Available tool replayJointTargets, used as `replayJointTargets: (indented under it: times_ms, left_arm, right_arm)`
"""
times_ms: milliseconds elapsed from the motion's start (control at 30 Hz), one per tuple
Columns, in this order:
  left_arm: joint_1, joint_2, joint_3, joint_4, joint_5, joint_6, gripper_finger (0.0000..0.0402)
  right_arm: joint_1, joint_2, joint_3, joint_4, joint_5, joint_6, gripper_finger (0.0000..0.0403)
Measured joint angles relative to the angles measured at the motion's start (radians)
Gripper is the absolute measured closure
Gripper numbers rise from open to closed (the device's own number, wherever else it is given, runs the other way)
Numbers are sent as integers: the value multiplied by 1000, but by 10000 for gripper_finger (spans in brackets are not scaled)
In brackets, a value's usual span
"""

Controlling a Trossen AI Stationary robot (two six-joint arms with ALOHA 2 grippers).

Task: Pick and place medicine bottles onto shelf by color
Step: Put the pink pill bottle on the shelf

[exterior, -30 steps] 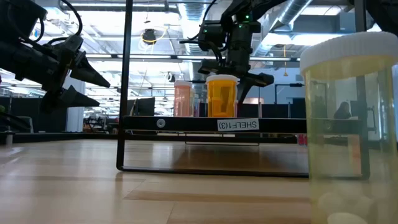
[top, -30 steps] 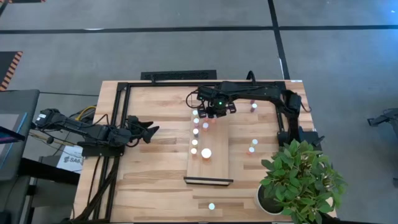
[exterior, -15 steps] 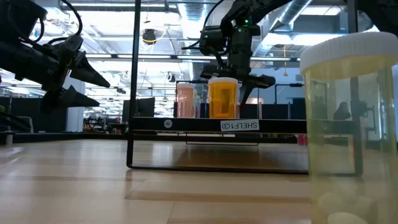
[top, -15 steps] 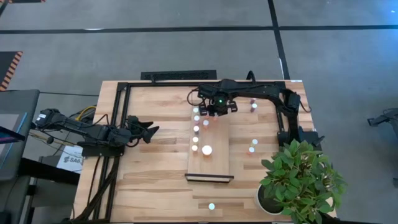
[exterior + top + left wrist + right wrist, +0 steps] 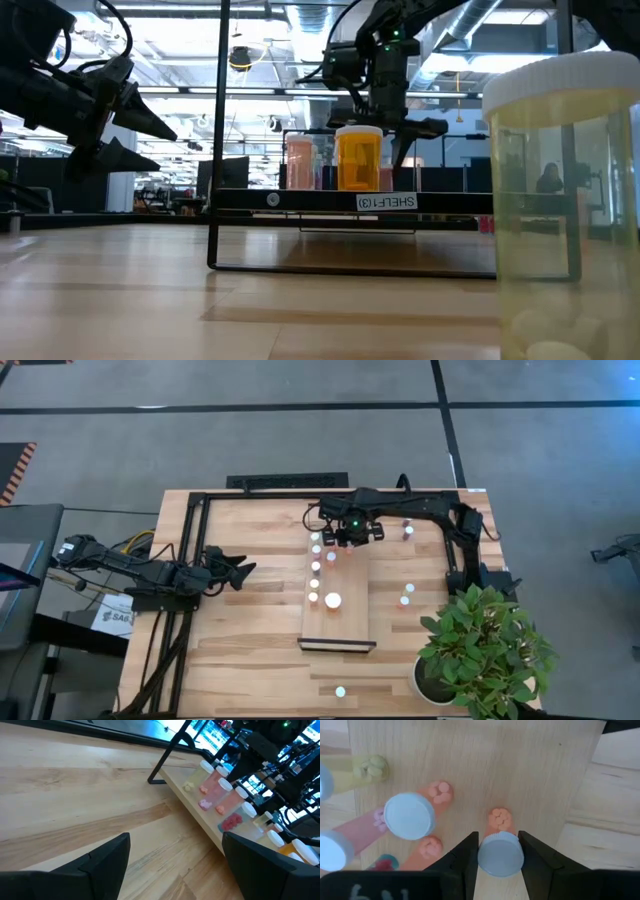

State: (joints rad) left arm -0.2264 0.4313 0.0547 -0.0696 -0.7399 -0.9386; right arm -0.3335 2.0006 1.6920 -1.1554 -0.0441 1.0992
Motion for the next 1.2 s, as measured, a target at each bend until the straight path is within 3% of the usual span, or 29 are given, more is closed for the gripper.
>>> replayJointTargets:
  times_ms: [433,1000,1200]
  left_arm:
    - [0,0,0,0,-1,0,99]
    - [0,0,0,0,-1,0,99]
    - [0,0,0,0,-1,0,99]
  right_arm:
    - [19,0,1,-37,50,79,257]
    - [4,0,1,38,74,80,257]
    - [4,0,1,47,74,80,233]
